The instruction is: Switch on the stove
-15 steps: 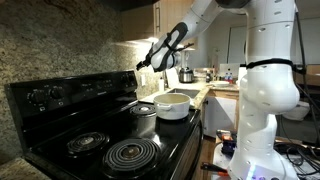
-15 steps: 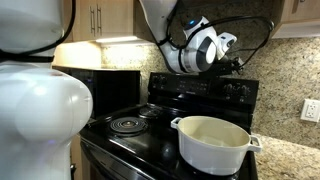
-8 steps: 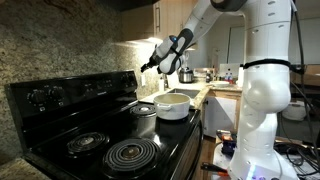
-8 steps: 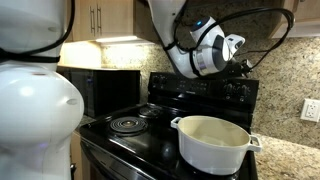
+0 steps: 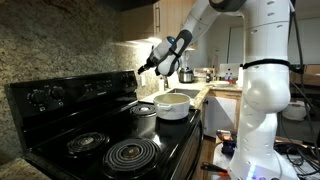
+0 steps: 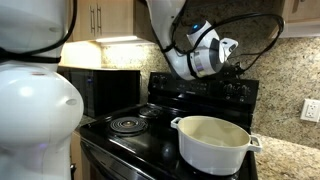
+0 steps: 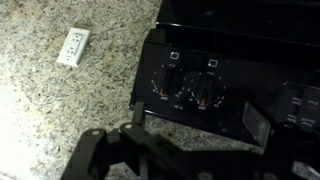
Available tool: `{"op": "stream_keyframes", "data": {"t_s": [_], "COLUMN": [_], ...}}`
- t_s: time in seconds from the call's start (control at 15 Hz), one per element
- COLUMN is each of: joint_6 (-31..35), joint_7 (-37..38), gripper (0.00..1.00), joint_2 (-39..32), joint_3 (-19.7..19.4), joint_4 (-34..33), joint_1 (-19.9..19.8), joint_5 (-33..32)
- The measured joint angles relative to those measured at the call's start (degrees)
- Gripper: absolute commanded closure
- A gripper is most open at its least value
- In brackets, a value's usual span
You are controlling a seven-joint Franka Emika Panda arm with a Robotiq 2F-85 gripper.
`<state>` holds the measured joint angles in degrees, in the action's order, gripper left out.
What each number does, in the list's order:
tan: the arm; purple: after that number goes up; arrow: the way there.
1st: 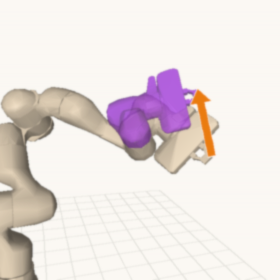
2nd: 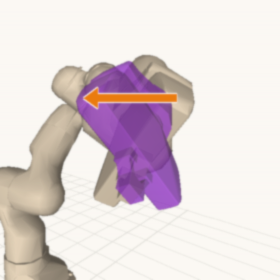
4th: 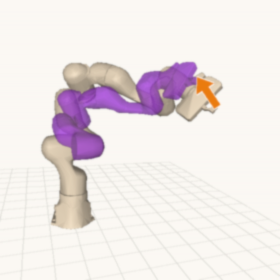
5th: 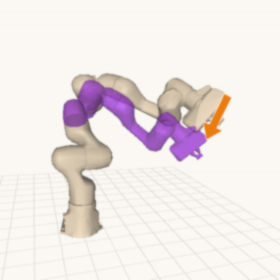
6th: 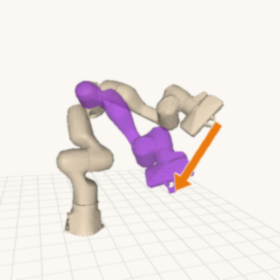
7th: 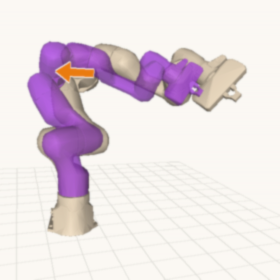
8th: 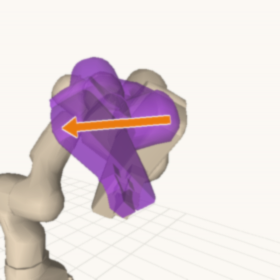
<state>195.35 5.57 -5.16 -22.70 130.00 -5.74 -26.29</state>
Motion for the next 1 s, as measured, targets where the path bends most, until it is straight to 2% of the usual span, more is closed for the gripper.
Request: {"op": "stream_keyframes", "data": {"t_s": [0.27,0.47,0.67,1.0], "joint_6": [3.2,2.76,2.7,1.49], "joint_7": [6.49,12.49,14.37,14.4], "gripper": [0.0,0.0,0.0,0.0], "joint_2": [-4.41,-8.95,-14.52,-25.47], "joint_3": [6.27,14.53,22.79,34.88], "joint_4": [-1.07,-7.15,-15.81,-26.62], "joint_1": [-5.98,-16.34,-26.88,-38.91], "joint_5": [-8.68,-16.29,-19.74,-25.17]}}
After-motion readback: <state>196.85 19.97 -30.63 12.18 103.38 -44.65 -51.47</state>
